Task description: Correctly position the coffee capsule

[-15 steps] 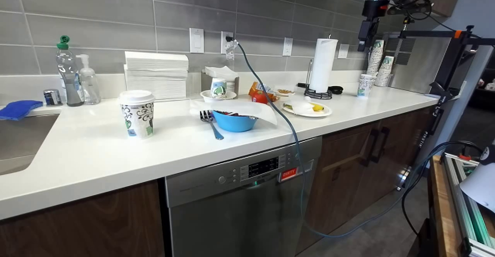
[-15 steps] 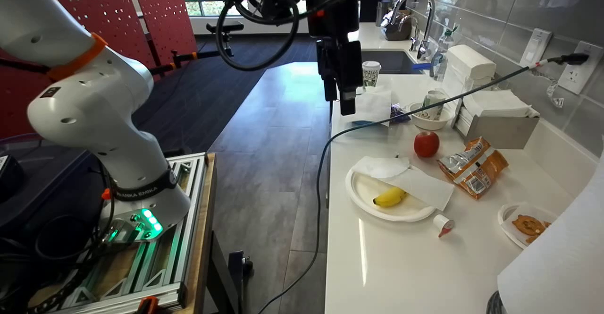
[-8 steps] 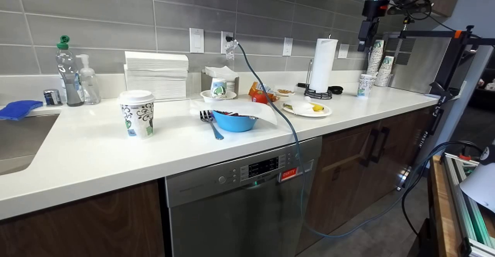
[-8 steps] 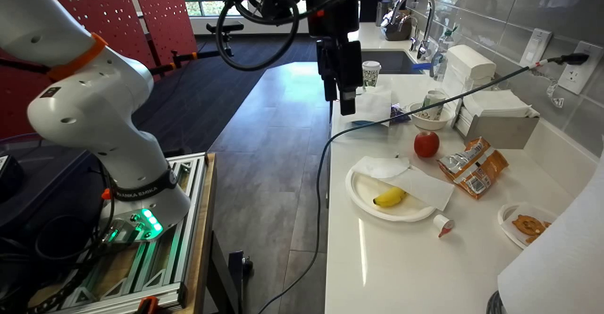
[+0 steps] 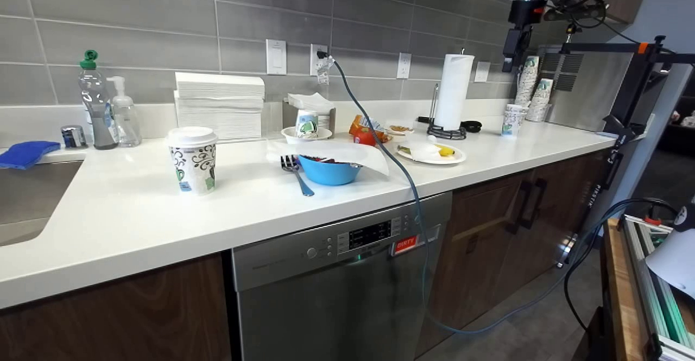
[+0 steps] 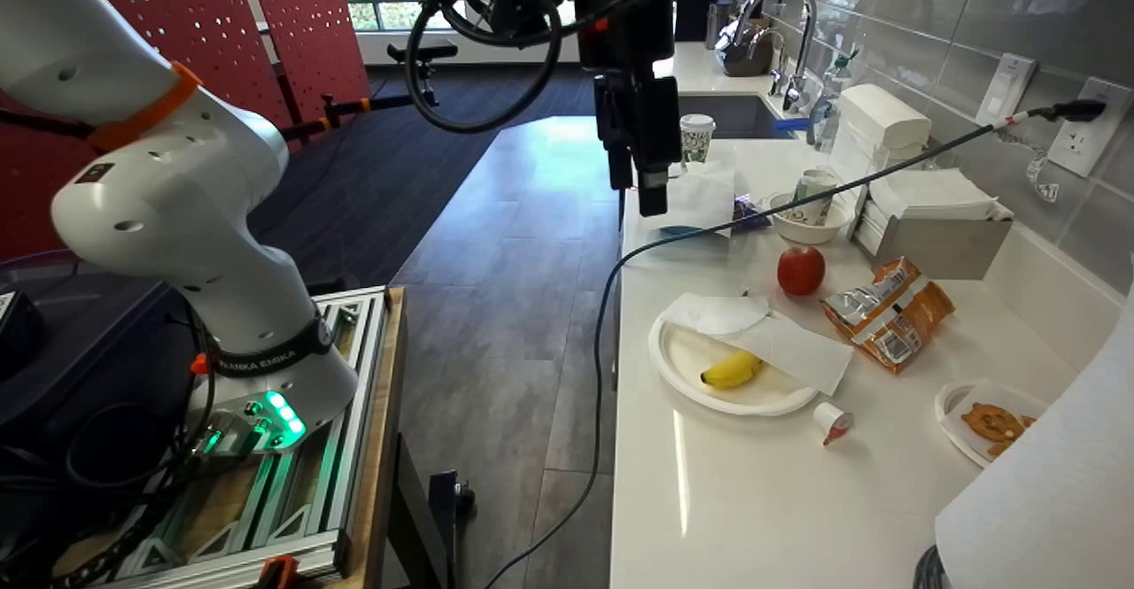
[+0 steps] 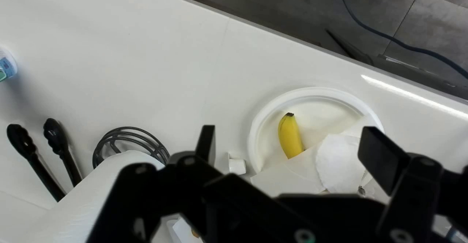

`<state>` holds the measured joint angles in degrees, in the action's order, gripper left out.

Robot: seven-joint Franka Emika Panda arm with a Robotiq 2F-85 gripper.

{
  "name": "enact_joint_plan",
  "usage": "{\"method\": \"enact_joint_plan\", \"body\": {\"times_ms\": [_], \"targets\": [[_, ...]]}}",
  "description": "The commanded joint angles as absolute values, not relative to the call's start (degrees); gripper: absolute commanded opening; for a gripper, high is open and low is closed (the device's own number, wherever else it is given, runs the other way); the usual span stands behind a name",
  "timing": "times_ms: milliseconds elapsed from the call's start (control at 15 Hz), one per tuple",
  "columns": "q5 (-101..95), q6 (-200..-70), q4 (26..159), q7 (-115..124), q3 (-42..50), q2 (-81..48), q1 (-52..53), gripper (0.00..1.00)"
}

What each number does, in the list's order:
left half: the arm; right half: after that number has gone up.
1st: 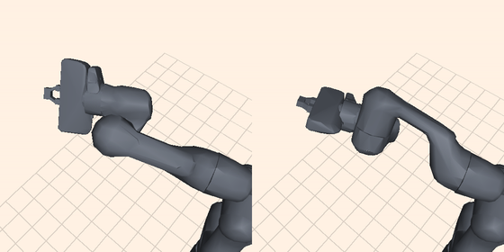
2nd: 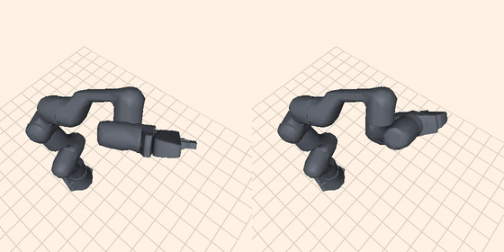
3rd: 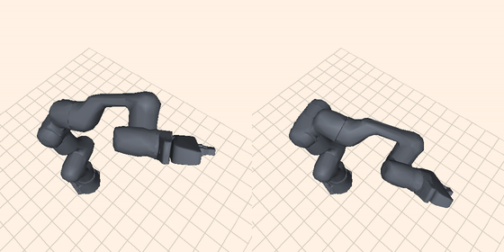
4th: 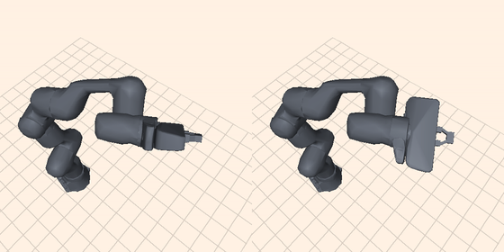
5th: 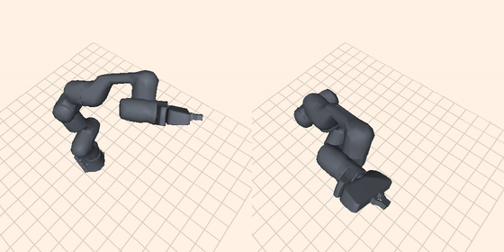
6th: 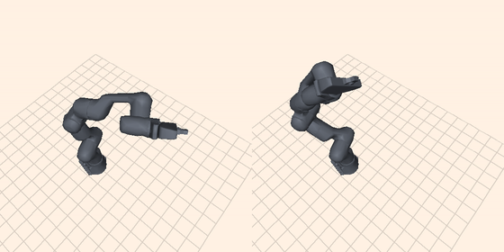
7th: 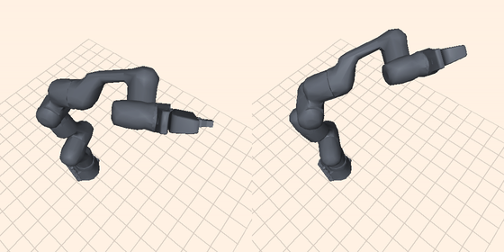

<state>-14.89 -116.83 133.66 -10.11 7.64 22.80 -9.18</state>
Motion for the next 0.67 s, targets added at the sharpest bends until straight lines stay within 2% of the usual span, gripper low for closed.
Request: {"method": "enact_joint_plan", "body": {"times_ms": [0, 600], "targets": [[-15.93, -119.33, 131.97, -8.44, 7.6, 18.69, -8.91, 1.0], [-16.41, -135.19, 120.91, -4.7, 9.17, -2.13, -10.4, 1.0]]}}
